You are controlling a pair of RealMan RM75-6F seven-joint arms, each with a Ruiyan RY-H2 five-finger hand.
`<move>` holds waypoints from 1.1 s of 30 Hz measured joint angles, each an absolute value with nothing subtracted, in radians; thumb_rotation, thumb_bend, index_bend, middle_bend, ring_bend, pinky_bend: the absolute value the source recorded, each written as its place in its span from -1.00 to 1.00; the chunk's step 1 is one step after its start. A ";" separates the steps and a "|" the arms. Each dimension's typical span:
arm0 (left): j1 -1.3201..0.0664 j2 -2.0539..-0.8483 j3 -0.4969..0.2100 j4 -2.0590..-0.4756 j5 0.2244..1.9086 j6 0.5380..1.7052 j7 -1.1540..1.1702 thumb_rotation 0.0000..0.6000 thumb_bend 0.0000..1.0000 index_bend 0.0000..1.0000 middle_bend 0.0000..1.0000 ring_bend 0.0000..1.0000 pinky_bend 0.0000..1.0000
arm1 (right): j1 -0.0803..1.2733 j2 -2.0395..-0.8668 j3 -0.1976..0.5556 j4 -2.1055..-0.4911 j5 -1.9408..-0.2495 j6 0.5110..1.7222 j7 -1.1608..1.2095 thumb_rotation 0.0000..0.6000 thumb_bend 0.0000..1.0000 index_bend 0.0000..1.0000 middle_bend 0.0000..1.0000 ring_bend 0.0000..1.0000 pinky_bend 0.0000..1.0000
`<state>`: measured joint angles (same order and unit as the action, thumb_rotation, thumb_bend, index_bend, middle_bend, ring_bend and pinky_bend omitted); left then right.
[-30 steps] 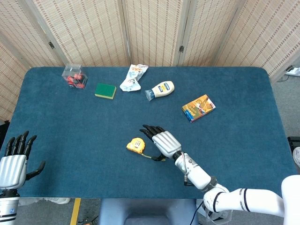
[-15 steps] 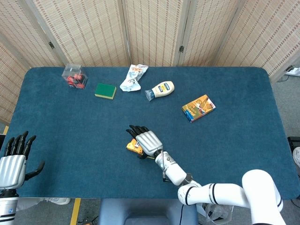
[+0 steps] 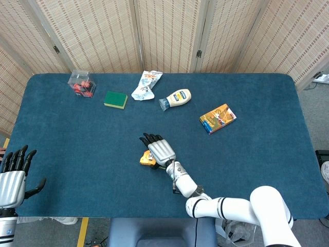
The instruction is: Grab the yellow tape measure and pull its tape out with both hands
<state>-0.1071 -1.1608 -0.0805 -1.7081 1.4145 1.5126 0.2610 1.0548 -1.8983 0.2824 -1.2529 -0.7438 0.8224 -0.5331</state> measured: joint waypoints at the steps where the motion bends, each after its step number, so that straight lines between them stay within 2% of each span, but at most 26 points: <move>1: -0.107 -1.162 -0.080 -1.707 1.415 1.513 0.260 0.67 -0.31 -0.74 -0.97 -1.00 -1.00 | 1.054 -1.893 0.280 -1.253 -0.741 0.825 -0.537 1.00 -0.56 -1.00 -1.00 -0.95 -0.83; 8: -0.109 -1.165 -0.081 -1.706 1.416 1.508 0.263 0.67 -0.31 -0.74 -0.97 -1.00 -1.00 | 1.053 -1.856 0.264 -1.277 -0.713 0.826 -0.570 1.00 -0.56 -1.00 -0.98 -0.90 -0.83; 12: -0.109 -1.165 -0.082 -1.709 1.419 1.510 0.266 0.68 -0.31 -0.74 -0.97 -1.00 -1.00 | 1.060 -1.847 0.254 -1.291 -0.686 0.821 -0.592 1.00 -0.57 -0.99 -0.88 -0.83 -0.83; 24: -0.106 -1.164 -0.083 -1.705 1.415 1.513 0.262 0.68 -0.32 -0.74 -0.97 -1.00 -1.00 | 1.096 -1.856 0.250 -1.282 -0.627 0.808 -0.615 1.00 -0.57 -0.64 -0.65 -0.67 -0.82; 33: -0.108 -1.167 -0.084 -1.701 1.412 1.505 0.261 0.67 -0.32 -0.74 -0.97 -1.00 -1.00 | 1.111 -1.871 0.248 -1.264 -0.625 0.808 -0.610 1.00 -0.57 -0.51 -0.59 -0.63 -0.81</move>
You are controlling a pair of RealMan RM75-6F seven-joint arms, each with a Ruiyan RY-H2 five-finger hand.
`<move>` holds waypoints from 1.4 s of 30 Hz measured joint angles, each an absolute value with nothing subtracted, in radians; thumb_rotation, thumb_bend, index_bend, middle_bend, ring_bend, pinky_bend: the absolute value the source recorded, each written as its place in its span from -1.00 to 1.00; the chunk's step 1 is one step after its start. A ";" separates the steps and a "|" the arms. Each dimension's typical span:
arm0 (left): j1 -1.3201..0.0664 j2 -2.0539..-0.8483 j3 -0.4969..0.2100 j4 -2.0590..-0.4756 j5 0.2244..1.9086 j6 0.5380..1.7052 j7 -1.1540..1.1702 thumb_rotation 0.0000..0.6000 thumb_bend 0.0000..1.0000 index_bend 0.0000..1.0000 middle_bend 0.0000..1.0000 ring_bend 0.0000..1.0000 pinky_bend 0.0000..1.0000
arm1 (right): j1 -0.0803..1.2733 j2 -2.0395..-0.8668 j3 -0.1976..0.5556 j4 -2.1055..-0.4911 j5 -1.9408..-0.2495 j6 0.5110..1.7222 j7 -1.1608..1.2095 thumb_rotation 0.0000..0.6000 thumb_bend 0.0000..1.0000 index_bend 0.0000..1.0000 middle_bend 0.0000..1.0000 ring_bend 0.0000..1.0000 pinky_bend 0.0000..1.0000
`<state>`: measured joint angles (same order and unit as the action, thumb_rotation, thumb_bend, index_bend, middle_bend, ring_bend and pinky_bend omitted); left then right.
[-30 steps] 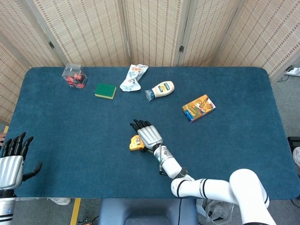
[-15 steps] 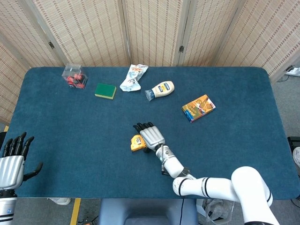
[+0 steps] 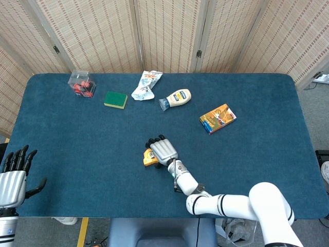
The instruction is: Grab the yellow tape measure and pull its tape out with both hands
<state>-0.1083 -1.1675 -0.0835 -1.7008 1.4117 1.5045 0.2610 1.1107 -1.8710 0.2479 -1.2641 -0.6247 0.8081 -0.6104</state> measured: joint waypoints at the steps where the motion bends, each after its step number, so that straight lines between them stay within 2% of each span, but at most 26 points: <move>1: -0.108 -1.168 -0.084 -1.701 1.412 1.505 0.260 0.67 -0.32 -0.74 -0.97 -1.00 -1.00 | 1.113 -1.873 0.248 -1.261 -0.624 0.808 -0.610 1.00 -0.57 -0.50 -0.59 -0.62 -0.81; 14: -0.105 -1.170 -0.083 -1.698 1.410 1.506 0.257 0.68 -0.32 -0.74 -0.97 -1.00 -1.00 | 1.124 -1.891 0.235 -1.232 -0.645 0.811 -0.611 1.00 -0.57 -0.35 -0.49 -0.54 -0.82; 28: -0.105 -1.166 -0.088 -1.695 1.410 1.509 0.251 0.66 -0.32 -0.74 -0.97 -1.00 -1.00 | 1.108 -1.911 0.251 -1.217 -0.695 0.862 -0.584 1.00 -0.57 0.24 -0.02 -0.20 -0.75; 34: -0.124 -1.152 -0.103 -1.698 1.419 1.499 0.246 0.67 -0.32 -0.74 -0.97 -1.00 -1.00 | 1.085 -1.873 0.262 -1.265 -0.702 0.878 -0.566 1.00 -0.57 0.31 0.03 -0.14 -0.73; 42: -0.205 -1.134 -0.133 -1.729 1.435 1.405 0.179 0.66 -0.31 -0.74 -0.95 -0.96 -1.00 | 1.029 -1.725 0.272 -1.434 -0.708 0.920 -0.546 1.00 -0.57 0.33 0.04 -0.11 -0.73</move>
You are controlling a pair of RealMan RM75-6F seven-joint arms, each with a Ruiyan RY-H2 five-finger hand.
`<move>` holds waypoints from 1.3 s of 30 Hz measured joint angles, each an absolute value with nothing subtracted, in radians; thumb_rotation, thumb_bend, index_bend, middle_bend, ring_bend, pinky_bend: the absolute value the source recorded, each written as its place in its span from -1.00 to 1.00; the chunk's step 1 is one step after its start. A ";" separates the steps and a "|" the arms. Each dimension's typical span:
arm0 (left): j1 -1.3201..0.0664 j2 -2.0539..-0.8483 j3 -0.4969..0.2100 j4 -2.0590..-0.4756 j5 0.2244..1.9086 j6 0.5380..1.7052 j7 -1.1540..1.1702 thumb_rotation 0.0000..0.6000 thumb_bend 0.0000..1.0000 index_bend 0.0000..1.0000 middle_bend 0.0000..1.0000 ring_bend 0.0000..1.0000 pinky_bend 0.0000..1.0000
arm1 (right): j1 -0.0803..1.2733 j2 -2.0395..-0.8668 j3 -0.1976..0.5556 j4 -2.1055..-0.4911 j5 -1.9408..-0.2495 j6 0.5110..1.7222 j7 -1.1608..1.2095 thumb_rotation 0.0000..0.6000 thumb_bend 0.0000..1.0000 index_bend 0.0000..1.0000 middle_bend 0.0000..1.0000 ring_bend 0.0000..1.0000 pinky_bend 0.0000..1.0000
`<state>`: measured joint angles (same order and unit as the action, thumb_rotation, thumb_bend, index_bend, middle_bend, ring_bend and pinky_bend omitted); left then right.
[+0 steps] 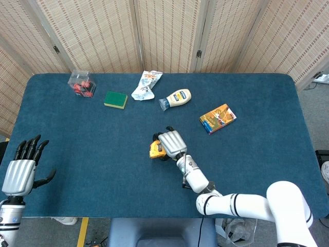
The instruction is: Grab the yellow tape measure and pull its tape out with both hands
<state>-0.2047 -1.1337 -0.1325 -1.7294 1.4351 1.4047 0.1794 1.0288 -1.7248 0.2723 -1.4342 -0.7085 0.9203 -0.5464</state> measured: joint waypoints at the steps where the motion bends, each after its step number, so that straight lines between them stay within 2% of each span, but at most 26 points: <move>1: -0.218 -1.134 -0.139 -1.734 1.436 1.392 0.169 0.66 -0.31 -0.74 -0.94 -0.95 -1.00 | 1.023 -1.705 0.275 -1.453 -0.703 0.925 -0.546 1.00 -0.57 0.33 0.04 -0.11 -0.73; 8: -0.328 -1.155 -0.181 -1.770 1.420 1.261 0.120 0.66 -0.24 -0.92 -0.94 -0.96 -1.00 | 1.007 -1.608 0.310 -1.550 -0.636 0.952 -0.549 1.00 -0.57 0.33 0.04 -0.11 -0.73; 18: -0.475 -1.300 -0.255 -1.806 1.248 1.143 0.167 0.66 -0.25 -1.00 -0.98 -0.99 -1.00 | 1.046 -1.607 0.357 -1.550 -0.549 0.930 -0.523 1.00 -0.57 0.34 0.04 -0.11 -0.73; 28: -0.579 -1.465 -0.296 -1.783 1.079 1.122 0.283 0.66 -0.25 -1.00 -1.00 -1.00 -1.00 | 1.097 -1.634 0.396 -1.520 -0.476 0.908 -0.490 1.00 -0.57 0.34 0.04 -0.09 -0.71; 39: -0.650 -1.602 -0.329 -1.732 0.959 1.171 0.370 0.69 -0.25 -1.00 -1.00 -1.00 -1.00 | 1.130 -1.656 0.400 -1.491 -0.438 0.894 -0.456 1.00 -0.57 0.34 0.04 -0.09 -0.71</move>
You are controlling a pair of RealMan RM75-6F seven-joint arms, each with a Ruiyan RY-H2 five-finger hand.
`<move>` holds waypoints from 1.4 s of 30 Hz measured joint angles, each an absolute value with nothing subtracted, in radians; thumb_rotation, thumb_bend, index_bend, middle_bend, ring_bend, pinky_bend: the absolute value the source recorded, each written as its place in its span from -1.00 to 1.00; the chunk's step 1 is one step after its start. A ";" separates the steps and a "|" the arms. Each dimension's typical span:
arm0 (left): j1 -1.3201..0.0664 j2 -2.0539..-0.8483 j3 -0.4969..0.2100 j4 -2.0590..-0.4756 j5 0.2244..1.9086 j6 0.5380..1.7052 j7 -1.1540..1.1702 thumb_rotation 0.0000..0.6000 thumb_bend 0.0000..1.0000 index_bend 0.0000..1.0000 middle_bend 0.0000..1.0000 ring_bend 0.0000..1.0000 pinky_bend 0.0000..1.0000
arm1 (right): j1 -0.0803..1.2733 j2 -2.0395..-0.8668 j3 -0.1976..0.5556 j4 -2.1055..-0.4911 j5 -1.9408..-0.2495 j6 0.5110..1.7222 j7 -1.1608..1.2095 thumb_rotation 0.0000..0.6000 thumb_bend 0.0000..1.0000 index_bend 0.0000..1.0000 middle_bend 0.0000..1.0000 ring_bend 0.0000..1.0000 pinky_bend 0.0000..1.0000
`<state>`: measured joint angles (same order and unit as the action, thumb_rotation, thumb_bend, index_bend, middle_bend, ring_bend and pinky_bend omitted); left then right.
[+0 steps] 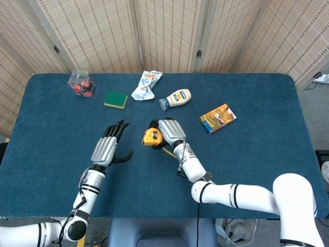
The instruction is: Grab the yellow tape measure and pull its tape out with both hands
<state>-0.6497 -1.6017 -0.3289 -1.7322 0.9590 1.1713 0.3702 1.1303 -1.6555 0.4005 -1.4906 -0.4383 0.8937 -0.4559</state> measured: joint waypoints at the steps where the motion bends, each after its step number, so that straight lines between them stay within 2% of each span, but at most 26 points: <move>1: -0.656 -1.612 -0.333 -1.725 0.948 1.174 0.377 0.69 -0.25 -1.00 -1.00 -1.00 -1.00 | 1.132 -1.658 0.400 -1.489 -0.438 0.892 -0.452 1.00 -0.57 0.34 0.04 -0.09 -0.71; 12: -0.715 -1.687 -0.360 -1.662 0.859 1.194 0.438 0.68 -0.25 -1.00 -1.00 -1.00 -1.00 | 1.140 -1.673 0.388 -1.456 -0.459 0.875 -0.415 1.00 -0.57 0.34 0.04 -0.09 -0.71; 42: -0.771 -1.723 -0.374 -1.646 0.796 1.203 0.454 0.69 -0.25 -1.00 -1.00 -1.00 -1.00 | 1.161 -1.706 0.370 -1.398 -0.482 0.853 -0.379 1.00 -0.57 0.34 0.04 -0.08 -0.71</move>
<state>-0.7712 -1.7234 -0.3742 -1.6457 0.7958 1.2035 0.4538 1.1607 -1.7058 0.3705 -1.3977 -0.4824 0.8528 -0.3793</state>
